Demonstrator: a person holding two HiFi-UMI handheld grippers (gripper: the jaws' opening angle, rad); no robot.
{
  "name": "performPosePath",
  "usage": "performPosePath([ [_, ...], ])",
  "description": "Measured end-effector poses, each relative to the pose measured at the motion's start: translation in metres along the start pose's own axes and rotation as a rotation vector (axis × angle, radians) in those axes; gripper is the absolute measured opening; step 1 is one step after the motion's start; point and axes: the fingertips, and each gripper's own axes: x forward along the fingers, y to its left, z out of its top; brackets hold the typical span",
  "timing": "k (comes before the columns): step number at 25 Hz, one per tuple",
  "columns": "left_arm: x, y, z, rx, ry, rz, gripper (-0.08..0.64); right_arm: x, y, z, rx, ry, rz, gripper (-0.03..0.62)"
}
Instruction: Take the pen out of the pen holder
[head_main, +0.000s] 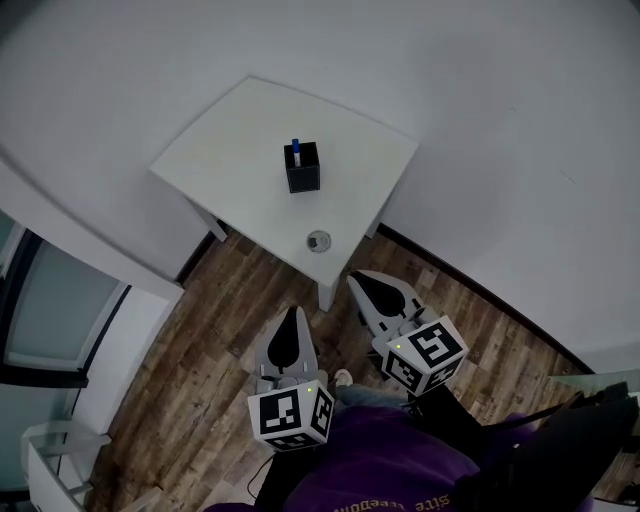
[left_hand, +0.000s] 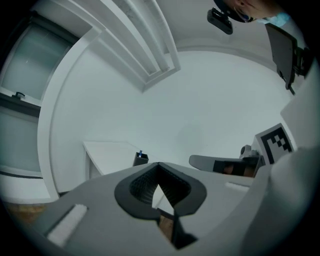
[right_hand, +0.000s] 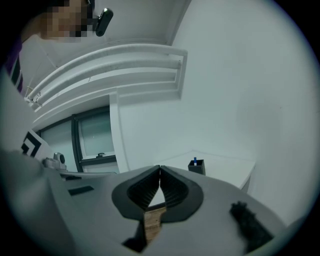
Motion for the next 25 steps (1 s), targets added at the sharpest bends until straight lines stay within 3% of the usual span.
performPosePath([
  [10, 0.038, 0.008, 0.011, 0.016, -0.010, 0.027, 0.008, 0.032, -0.027, 0.011, -0.004, -0.007, 0.022, 0.011],
  [25, 0.148, 0.051, 0.048, 0.031, -0.016, -0.029, 0.008, 0.137, -0.077, 0.037, -0.026, -0.013, -0.003, 0.011],
])
